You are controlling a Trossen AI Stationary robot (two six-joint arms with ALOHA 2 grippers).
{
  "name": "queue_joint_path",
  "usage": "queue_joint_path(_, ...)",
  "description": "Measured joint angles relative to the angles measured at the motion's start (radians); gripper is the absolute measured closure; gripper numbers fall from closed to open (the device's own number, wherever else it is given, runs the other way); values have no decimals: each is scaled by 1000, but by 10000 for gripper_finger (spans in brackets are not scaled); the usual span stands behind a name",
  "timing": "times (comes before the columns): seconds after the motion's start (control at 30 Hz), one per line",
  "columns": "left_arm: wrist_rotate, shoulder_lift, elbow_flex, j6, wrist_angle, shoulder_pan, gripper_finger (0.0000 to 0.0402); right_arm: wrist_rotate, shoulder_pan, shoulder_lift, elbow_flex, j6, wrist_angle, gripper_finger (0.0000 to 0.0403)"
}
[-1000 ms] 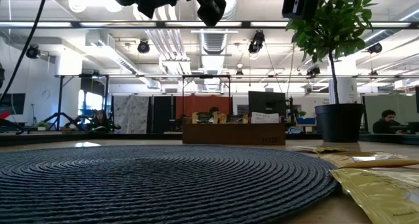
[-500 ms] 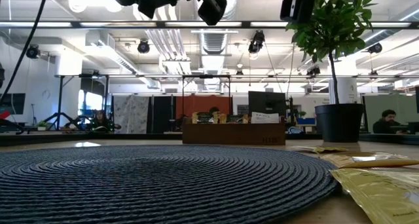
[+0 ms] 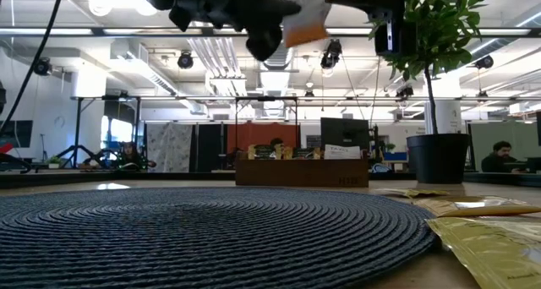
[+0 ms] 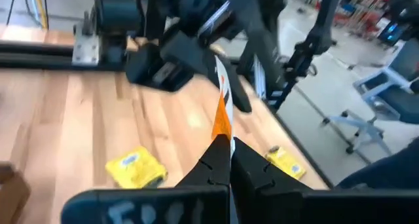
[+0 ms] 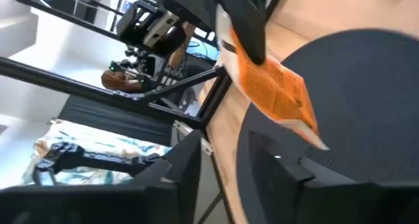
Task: Pick & Place Tea
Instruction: Put the white tea bag into the right section of the wooden organizer
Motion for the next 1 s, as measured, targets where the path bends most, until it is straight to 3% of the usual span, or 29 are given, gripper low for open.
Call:
queue_joint_path(0.2, -28, 0, 0, 40, -52, 5, 401, 13, -38, 0, 3, -106, -37, 240)
queue_joint_path(0.53, -82, 0, -2, 104, -134, 7, 401, 68, -89, 0, 204, -319, -527, 236)
queue_joint_path(0.77, -85, 15, -8, 113, -112, 7, 401, 70, -107, 48, 324, -455, -630, 236)
queue_joint_path(1.0, -92, 23, -8, 118, -70, 8, 401, 23, -110, 184, 451, -541, -788, 236)
